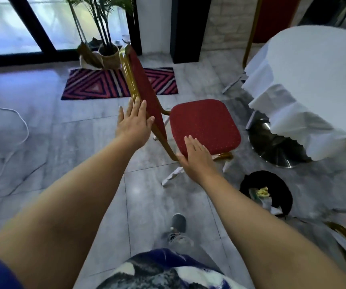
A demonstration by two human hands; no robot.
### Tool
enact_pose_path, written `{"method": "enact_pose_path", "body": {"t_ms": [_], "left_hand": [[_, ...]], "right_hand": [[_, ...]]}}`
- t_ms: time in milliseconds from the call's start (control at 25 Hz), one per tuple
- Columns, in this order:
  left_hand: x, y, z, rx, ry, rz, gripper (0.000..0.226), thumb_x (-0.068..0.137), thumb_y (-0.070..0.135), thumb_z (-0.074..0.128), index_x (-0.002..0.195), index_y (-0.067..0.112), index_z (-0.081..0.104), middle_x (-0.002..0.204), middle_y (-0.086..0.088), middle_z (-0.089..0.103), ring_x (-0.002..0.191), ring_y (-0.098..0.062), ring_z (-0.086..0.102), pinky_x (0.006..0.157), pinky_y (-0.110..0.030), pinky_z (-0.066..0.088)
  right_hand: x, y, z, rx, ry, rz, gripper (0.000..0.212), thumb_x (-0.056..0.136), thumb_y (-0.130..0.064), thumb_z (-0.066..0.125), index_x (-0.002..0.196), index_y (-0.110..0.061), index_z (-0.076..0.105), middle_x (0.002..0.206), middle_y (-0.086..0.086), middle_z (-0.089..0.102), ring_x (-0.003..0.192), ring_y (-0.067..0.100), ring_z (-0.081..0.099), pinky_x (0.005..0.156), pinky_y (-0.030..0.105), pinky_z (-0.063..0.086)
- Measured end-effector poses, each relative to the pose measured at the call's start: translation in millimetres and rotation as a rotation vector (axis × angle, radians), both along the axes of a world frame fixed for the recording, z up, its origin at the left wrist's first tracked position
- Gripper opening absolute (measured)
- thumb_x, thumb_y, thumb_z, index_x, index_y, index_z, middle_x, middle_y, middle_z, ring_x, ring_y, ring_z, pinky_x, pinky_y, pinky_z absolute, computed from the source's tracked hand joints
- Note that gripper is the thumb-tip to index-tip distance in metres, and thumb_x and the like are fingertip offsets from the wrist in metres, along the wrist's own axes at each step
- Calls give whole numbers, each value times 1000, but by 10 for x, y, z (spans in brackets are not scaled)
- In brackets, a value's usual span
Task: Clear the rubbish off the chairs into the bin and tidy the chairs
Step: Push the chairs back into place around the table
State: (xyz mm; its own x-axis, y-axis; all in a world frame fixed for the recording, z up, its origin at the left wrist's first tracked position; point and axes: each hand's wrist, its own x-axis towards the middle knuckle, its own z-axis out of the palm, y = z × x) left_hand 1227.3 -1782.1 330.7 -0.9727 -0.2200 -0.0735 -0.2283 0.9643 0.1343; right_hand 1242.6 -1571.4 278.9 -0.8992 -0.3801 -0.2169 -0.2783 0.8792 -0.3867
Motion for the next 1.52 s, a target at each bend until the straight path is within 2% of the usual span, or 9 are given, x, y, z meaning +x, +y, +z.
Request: {"method": "enact_pose_path", "body": {"t_ms": [160,280,440,600,800,1040,1200,1360,1520], "left_hand": [[-433,-593,51,-6,52,78,61,103,46,12,156,17,-1,163,-1,-9,149,-19,-15,120,-43,-9],[-736,-953,76,-29,59,102,60,104,45,11,156,17,-1,163,-1,-9,149,-19,-14,120,-43,-9],[-1144,-1324,132,15,74,121,60,104,45,10,156,18,-1,163,-1,-8,149,-18,-14,120,-43,-9],[-1516,-1513,170,106,82,62,60,103,46,9,156,20,0,163,2,-8,149,-16,-13,120,-41,-9],[-1992,-1716,172,202,64,-130,58,104,46,8,156,22,-1,163,4,-6,149,-14,-10,121,-41,-6],[-2266,-1853,73,400,55,-301,59,104,46,11,156,20,4,164,1,-2,150,-13,-3,122,-37,-2],[-2351,-1831,28,488,81,-334,59,104,44,13,156,16,6,164,-1,-2,150,-13,-5,122,-36,-2],[-2497,-1769,-5,491,89,-370,61,104,45,12,156,14,5,163,-3,-5,149,-14,-7,122,-35,-3],[-2687,-1579,1,513,86,-392,61,104,43,15,156,12,5,163,-4,-5,150,-15,-8,121,-34,-4]], "right_hand": [[-409,-697,1,-87,39,85,67,103,-48,30,158,-15,10,167,5,11,154,21,8,125,39,11],[-710,-1173,95,-152,95,131,68,104,-48,29,159,-16,5,168,2,3,155,18,1,125,38,9],[-1106,-1658,215,-238,123,120,68,104,-44,32,159,-14,3,168,1,4,154,15,3,125,36,9],[-1366,-1952,302,-276,226,113,64,105,-36,32,159,-13,4,167,3,7,154,15,7,124,34,12],[-1524,-2283,326,-272,334,13,59,107,-27,30,158,-12,6,167,3,6,154,15,5,124,28,6],[-1553,-2367,200,-148,460,-46,57,106,-28,24,158,-9,12,166,8,13,154,18,12,125,37,17],[-1570,-2324,177,-61,543,-52,56,106,-25,32,156,-6,17,165,11,17,152,22,18,124,39,19],[-1682,-2261,178,21,616,-75,57,104,-23,39,154,-3,20,163,15,24,150,25,26,122,41,25],[-1808,-2089,176,54,634,-99,61,104,-22,44,154,-6,14,162,14,25,150,23,25,124,36,18]]}}
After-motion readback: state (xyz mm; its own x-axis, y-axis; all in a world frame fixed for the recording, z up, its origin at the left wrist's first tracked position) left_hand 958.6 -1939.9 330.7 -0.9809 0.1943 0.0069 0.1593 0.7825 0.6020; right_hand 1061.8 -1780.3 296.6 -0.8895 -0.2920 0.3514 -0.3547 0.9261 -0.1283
